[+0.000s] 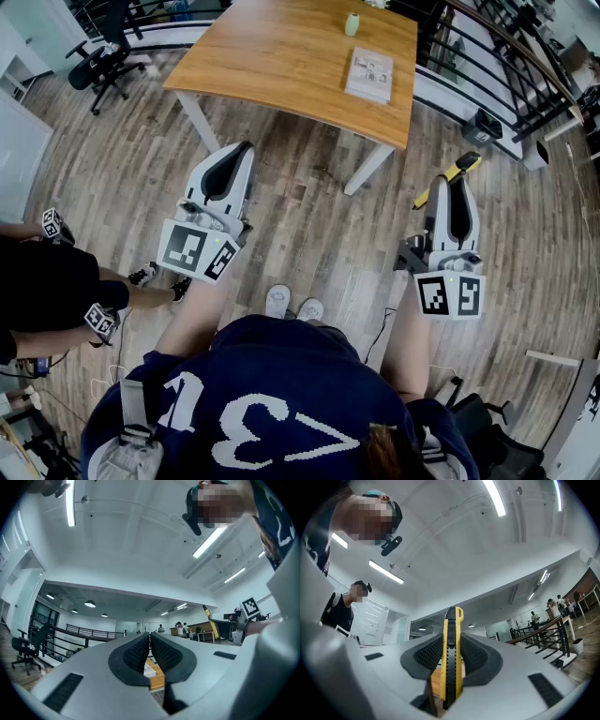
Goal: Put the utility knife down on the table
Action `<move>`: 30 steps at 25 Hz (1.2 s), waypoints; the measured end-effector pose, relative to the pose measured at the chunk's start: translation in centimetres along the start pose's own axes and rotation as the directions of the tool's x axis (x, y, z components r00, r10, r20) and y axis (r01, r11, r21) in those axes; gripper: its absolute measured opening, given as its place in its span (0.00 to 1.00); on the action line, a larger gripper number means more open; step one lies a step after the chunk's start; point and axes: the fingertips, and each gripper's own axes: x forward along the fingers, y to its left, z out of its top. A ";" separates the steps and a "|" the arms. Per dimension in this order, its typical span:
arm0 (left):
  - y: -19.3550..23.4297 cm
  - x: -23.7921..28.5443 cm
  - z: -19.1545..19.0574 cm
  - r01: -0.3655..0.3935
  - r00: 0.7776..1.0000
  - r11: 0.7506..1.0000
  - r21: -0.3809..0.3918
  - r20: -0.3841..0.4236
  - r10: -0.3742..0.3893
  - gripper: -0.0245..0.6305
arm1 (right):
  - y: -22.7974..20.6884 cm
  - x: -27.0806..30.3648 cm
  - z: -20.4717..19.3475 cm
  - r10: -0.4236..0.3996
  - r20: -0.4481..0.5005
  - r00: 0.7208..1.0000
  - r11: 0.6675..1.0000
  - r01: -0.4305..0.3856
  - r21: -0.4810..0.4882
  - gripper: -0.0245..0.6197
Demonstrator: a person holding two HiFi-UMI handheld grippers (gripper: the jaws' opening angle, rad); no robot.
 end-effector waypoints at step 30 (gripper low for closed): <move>-4.7 3.4 -2.1 -0.030 0.999 1.000 -0.009 -0.026 0.029 0.07 | -4.9 -0.5 -0.1 0.078 -0.032 0.996 0.995 -0.075 0.067 0.24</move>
